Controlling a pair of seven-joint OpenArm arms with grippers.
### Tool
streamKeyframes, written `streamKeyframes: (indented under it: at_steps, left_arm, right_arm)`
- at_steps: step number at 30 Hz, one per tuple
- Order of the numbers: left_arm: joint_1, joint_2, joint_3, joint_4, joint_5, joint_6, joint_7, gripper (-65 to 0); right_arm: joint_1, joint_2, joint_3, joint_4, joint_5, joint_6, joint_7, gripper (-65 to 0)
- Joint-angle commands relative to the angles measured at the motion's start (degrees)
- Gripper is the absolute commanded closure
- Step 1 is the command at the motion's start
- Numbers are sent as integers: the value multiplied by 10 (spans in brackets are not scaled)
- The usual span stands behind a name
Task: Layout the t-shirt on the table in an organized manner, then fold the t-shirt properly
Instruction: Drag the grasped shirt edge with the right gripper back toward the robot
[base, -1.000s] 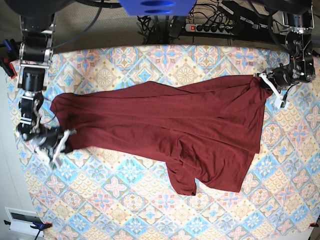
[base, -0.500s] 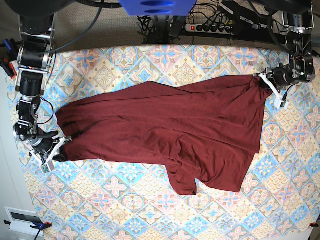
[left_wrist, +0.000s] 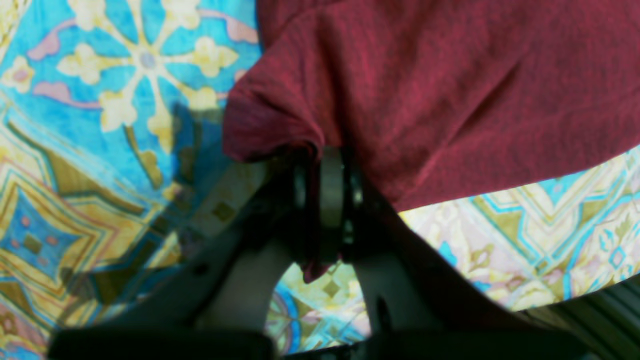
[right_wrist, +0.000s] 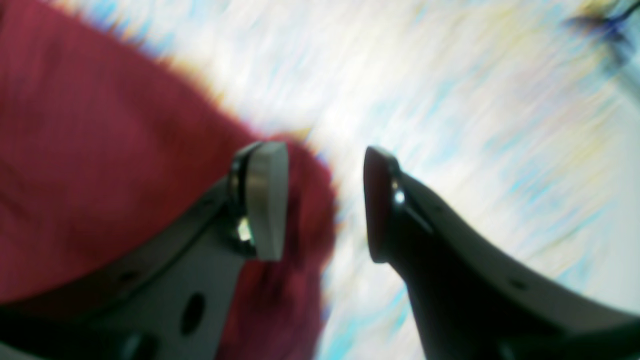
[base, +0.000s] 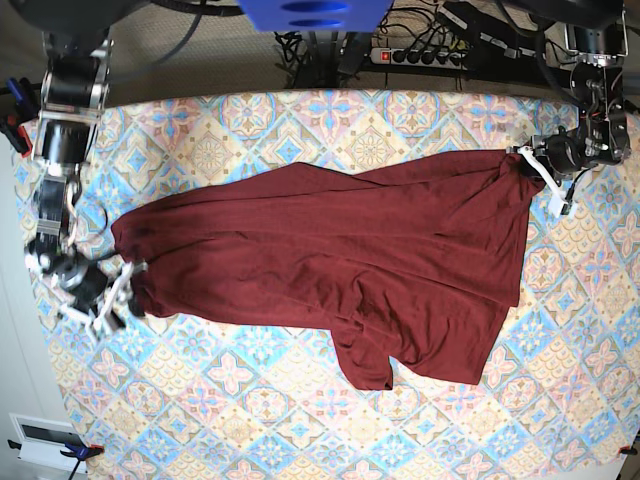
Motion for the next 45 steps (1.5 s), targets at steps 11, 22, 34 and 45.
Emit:
streamKeyframes:
  at_steps: [11,22,34,45]
  left_arm:
    - [-6,-3,-22,6,0,0,-4,-39]
    - [-6,-5,-49,6,1,0,-4,-41]
    - [-6,-35,-45,4,65,-1,-54,-41]
    - [-21,-42,-43,4,69,-2,-53,-41]
  right_arm:
    - [-170,13,15,141,25,-3,3,-237]
    - [-179,15,15,114,10,-3,4,-237]
    - [-257,15,14,178,-21,-3,20,-237]
    - [-272,53,-72,202,-22,-3,60,-238]
